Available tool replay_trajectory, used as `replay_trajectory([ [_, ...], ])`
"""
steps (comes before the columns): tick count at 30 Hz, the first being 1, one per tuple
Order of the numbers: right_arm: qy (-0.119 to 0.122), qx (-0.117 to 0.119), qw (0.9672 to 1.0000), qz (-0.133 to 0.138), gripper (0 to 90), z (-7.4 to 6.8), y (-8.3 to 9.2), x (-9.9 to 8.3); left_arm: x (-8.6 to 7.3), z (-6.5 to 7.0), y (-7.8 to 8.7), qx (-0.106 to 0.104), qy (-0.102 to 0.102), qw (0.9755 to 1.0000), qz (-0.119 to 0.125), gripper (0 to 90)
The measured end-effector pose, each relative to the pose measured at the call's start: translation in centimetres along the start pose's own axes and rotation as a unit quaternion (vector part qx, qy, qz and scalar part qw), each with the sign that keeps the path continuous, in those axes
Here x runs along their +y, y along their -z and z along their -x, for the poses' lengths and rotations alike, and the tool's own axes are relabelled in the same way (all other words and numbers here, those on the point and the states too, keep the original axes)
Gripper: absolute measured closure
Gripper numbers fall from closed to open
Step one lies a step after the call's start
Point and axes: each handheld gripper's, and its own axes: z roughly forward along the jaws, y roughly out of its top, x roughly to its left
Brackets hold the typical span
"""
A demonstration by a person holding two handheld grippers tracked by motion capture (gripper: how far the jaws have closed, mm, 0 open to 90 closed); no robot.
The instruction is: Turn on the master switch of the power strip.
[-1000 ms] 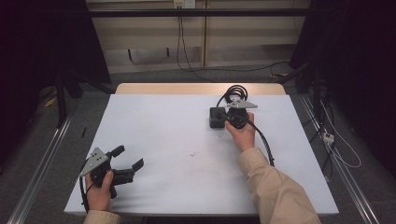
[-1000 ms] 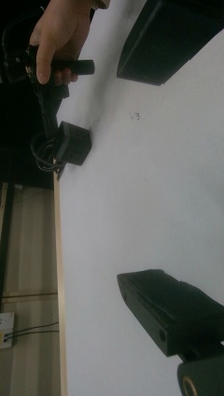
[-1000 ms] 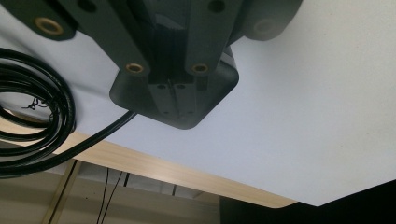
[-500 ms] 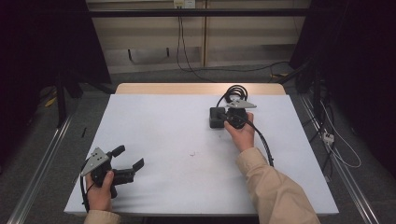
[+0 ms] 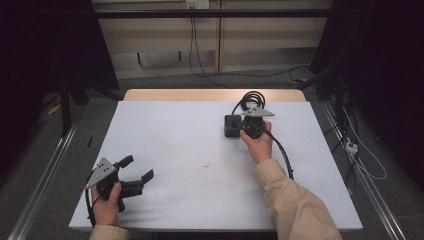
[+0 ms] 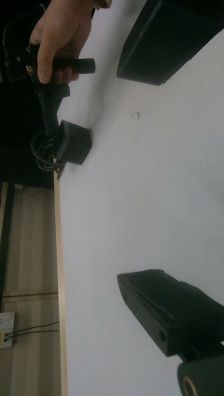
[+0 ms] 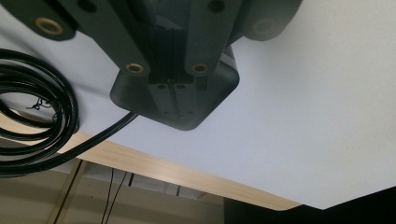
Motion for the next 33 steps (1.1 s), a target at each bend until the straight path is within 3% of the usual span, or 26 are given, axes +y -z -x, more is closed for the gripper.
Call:
replay_trajectory([
  [16, -0.013, 0.004, 0.9999, 0.010, 90.0, 0.2, 0.1, -0.1, 0.0, -0.3, 0.3, 0.002, -0.001, 1.0000, 0.000, 3.3],
  [18, -0.006, -0.001, 1.0000, 0.006, 89.8, 0.2, 0.1, 0.0, 0.0, -0.2, 0.3, 0.003, 0.000, 1.0000, 0.001, 3.3],
  [24, 0.002, 0.007, 1.0000, -0.002, 77.6, 0.1, 0.6, 0.1, 0.0, -0.3, 0.5, 0.006, -0.001, 1.0000, 0.001, 3.3],
  [29, -0.013, 0.018, 0.9998, 0.003, 66.2, 0.1, 1.0, 0.2, -0.1, -0.2, 0.6, 0.007, 0.001, 1.0000, 0.002, 3.3],
  [33, -0.032, 0.027, 0.9991, -0.003, 51.7, 0.1, 1.5, -0.3, -0.1, -0.2, 0.6, 0.007, 0.001, 1.0000, 0.000, 3.3],
])
